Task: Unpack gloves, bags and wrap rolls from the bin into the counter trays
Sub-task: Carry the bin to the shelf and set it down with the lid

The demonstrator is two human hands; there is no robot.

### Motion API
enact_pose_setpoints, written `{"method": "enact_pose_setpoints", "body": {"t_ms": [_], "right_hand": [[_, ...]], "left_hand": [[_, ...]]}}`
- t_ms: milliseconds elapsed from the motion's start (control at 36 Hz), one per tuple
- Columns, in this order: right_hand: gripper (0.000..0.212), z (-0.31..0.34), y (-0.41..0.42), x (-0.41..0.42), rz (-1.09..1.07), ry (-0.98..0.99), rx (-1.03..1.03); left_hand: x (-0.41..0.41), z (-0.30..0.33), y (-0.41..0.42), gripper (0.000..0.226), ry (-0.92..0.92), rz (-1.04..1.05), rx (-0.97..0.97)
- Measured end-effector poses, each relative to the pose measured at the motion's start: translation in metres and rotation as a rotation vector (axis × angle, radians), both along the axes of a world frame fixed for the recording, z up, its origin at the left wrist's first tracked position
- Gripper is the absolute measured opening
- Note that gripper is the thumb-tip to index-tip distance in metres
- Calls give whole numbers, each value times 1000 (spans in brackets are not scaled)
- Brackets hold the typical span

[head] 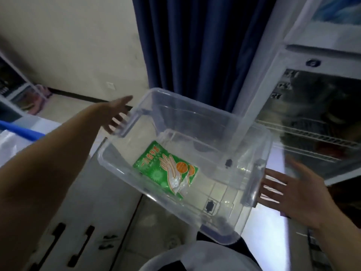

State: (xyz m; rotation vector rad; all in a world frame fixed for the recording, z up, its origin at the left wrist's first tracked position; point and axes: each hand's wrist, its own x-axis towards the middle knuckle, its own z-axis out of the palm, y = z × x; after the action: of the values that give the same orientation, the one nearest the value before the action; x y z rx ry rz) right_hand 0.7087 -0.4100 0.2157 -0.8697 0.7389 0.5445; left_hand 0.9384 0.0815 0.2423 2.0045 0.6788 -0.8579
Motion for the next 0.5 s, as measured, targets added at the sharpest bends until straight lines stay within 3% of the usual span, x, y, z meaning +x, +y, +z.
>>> {"method": "enact_pose_setpoints", "body": {"t_ms": [83, 333, 500], "right_hand": [[91, 2, 30, 30, -62, -11, 15], [48, -26, 96, 186, -102, 51, 36], [49, -31, 147, 309, 49, 73, -71]], "left_hand": [[48, 6, 11, 72, -21, 8, 19], [181, -20, 68, 70, -13, 118, 88], [234, -18, 125, 71, 14, 266, 125]]}}
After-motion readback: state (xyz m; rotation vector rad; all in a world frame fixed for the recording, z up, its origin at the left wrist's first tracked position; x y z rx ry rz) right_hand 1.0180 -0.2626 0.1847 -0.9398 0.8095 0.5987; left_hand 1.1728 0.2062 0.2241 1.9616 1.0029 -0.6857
